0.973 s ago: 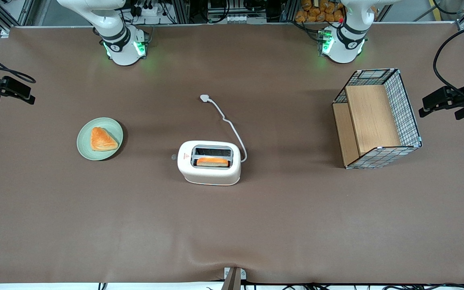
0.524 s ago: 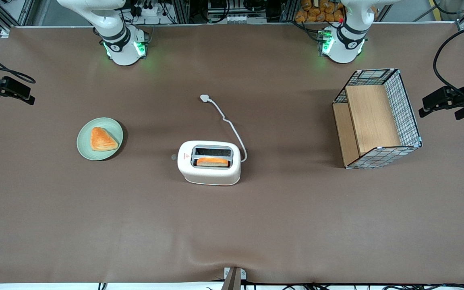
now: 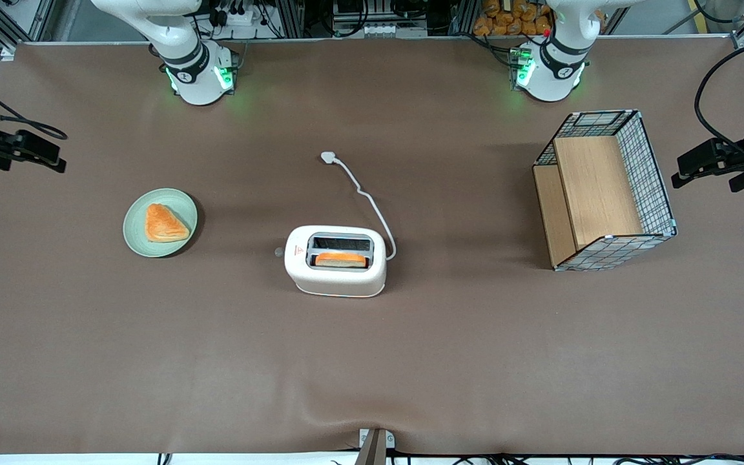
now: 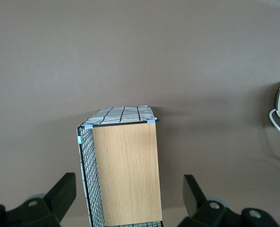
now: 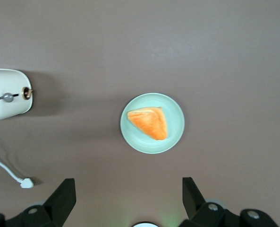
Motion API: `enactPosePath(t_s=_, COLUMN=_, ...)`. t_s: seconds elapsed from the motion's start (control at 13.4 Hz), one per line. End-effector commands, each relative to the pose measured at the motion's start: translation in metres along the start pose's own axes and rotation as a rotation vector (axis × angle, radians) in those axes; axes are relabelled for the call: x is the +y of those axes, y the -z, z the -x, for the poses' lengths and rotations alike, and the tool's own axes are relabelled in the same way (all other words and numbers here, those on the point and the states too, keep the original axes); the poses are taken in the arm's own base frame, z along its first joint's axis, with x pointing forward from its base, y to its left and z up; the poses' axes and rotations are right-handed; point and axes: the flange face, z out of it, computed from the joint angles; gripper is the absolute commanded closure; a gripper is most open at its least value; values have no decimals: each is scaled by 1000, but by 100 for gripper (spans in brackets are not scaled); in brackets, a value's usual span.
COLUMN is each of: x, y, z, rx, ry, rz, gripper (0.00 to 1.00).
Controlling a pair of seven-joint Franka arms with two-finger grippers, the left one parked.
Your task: Press toaster button with right arm
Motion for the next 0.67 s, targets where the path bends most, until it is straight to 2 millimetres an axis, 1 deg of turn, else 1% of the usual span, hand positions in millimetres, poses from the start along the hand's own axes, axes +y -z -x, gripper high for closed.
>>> enactPosePath(t_s=0.0, x=-21, y=-23, z=-16, rx=-46, ry=28, rz=-56, gripper=0)
enactPosePath(t_s=0.15, x=-36, y=-47, z=-29, rx=-90, ry=46, rz=-101, gripper=0)
enactPosePath(t_s=0.3, x=-45, y=-66, z=-41, rx=-118, ry=48, rz=-142, gripper=0)
enactPosePath(t_s=0.37, x=-52, y=-76, z=-44, rx=-136, ry=55, rz=-158, gripper=0)
enactPosePath(t_s=0.52, x=-60, y=-87, z=-50, rx=-150, ry=64, rz=-162, gripper=0)
enactPosePath(t_s=0.6, x=-67, y=-93, z=-52, rx=-159, ry=73, rz=-161, gripper=0)
